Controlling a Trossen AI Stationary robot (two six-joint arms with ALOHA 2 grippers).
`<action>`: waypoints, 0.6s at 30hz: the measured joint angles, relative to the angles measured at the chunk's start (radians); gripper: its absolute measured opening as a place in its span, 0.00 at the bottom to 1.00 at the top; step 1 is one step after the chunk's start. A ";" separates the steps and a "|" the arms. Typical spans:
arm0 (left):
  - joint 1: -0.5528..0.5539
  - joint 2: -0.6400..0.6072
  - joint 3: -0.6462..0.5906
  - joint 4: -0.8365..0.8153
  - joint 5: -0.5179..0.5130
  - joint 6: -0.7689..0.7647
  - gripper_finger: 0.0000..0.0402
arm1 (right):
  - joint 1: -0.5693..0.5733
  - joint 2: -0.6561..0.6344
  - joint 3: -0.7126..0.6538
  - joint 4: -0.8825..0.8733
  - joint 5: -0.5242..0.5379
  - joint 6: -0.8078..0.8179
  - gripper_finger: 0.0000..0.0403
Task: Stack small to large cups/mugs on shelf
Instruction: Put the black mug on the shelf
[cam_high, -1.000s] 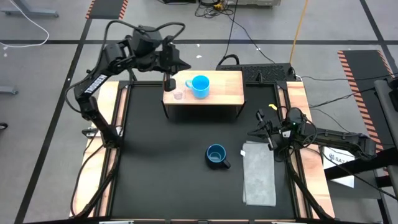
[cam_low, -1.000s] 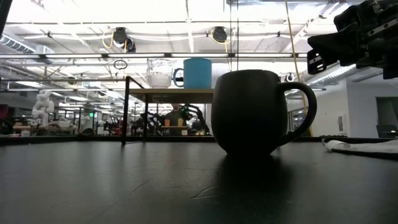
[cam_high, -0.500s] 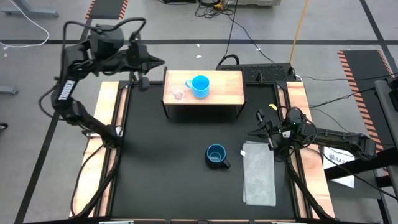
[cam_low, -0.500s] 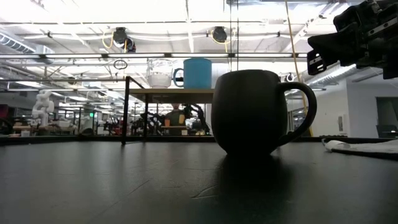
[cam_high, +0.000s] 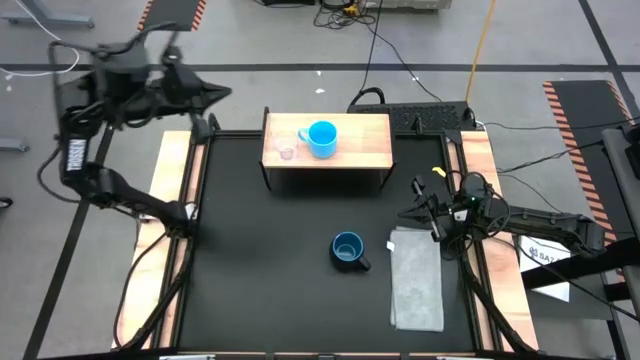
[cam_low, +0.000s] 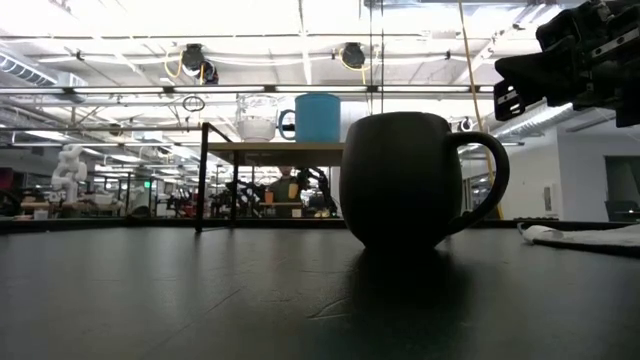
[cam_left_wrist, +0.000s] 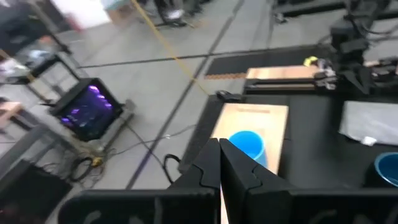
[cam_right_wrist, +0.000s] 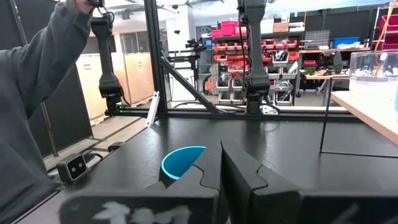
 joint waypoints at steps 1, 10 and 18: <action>0.002 -0.016 0.000 -0.004 -0.013 -0.008 0.00 | 0.000 0.000 0.000 0.000 0.000 0.000 0.00; 0.005 -0.118 0.001 -0.106 -0.094 -0.110 0.00 | 0.000 0.000 0.000 0.002 0.000 0.000 0.00; 0.005 -0.216 0.000 -0.211 -0.193 -0.173 0.00 | 0.000 0.000 0.000 0.001 0.000 0.000 0.00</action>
